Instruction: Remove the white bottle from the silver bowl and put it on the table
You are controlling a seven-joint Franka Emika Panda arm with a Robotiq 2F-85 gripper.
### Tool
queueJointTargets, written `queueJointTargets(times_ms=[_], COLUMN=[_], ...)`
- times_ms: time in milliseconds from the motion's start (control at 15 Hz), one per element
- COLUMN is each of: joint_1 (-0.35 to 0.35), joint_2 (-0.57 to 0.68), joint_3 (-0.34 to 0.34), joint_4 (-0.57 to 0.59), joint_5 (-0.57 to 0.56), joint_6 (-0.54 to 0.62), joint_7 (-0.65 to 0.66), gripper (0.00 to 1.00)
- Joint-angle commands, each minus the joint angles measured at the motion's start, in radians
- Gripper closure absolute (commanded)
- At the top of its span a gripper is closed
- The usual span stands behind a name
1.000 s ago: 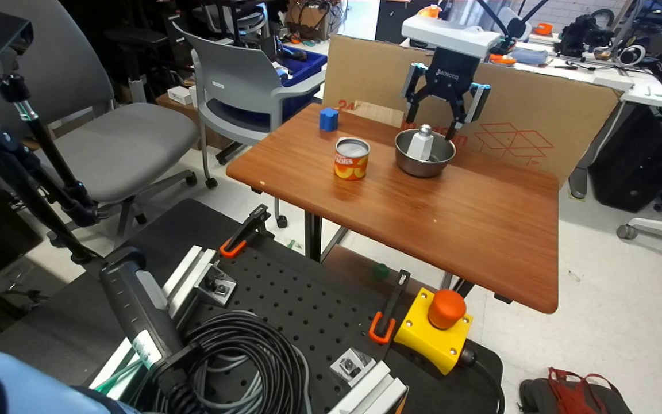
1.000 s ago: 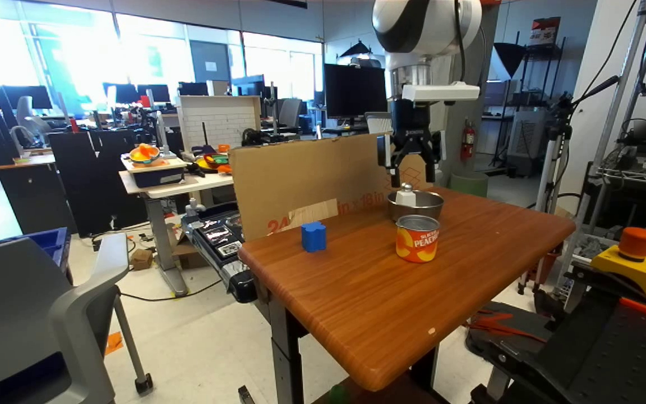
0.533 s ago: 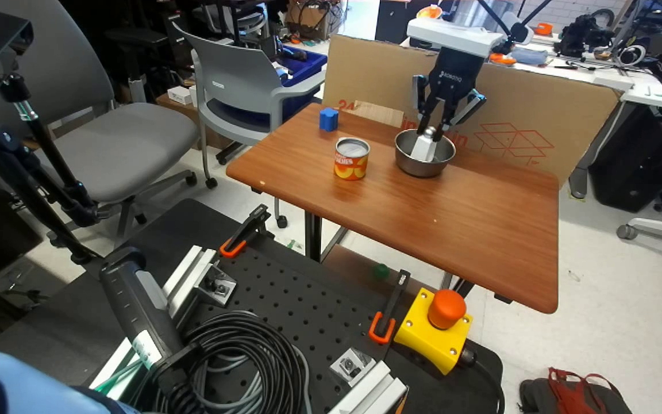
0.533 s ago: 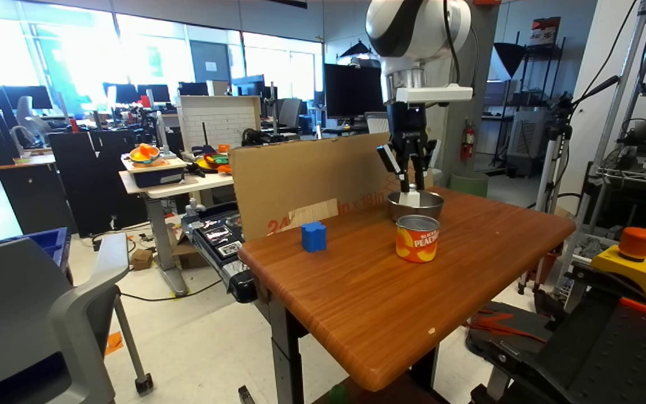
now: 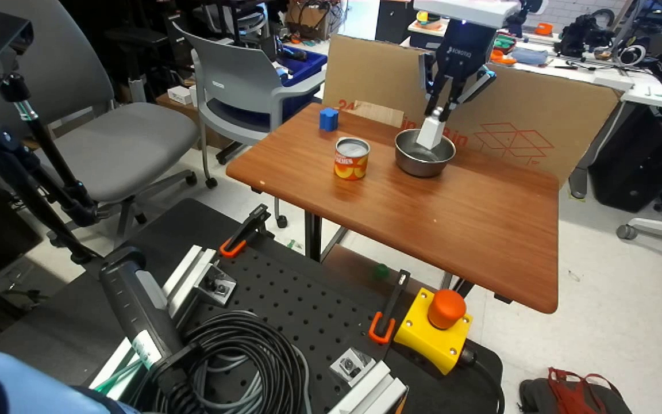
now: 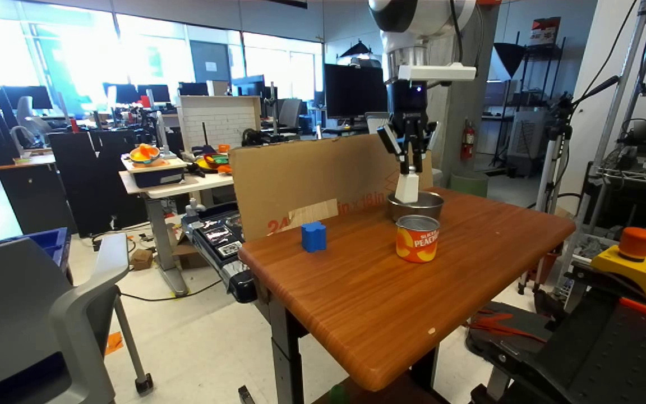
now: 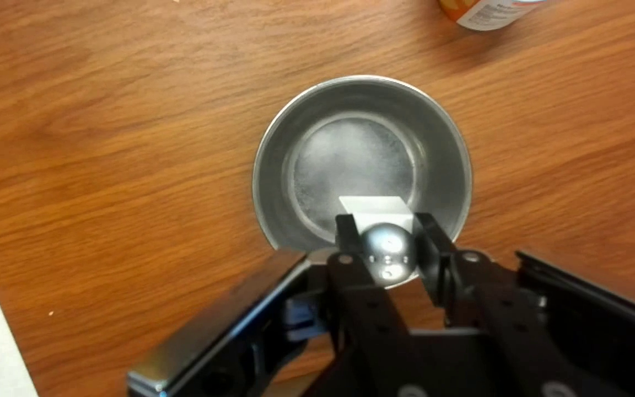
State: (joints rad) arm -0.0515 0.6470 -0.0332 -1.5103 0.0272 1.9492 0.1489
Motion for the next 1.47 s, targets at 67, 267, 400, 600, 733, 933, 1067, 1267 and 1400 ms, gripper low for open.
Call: queueJointTargets(times_ms=[67, 267, 400, 600, 733, 933, 1067, 1267, 1400], joint_1=[-0.009, -0.027, -0.048, -0.085, -0.109, -0.134, -0.142, -0.141, -0.143], joint_2=[-0.182, -0.192, -0.150, -0.066, 0.013, 0.151, 0.234, 0.341, 0.383], joint_3=[-0.019, -0.048, -0.068, -0.087, -0.097, -0.101, -0.099, -0.100, -0.101], joint_4=[-0.156, -0.117, -0.048, 0.045, 0.125, 0.267, 0.355, 0.481, 0.557], joint_5=[0.006, 0.001, -0.014, -0.030, -0.046, -0.060, -0.068, -0.086, -0.098], joint_6=[0.064, 0.042, 0.028, 0.007, -0.013, -0.079, -0.130, -0.208, -0.261], joint_7=[-0.021, -0.002, -0.018, -0.069, -0.097, -0.118, -0.128, -0.131, -0.136], gripper=[0.93, 0.93, 0.93, 0.93, 0.93, 0.93, 0.93, 0.93, 0.93])
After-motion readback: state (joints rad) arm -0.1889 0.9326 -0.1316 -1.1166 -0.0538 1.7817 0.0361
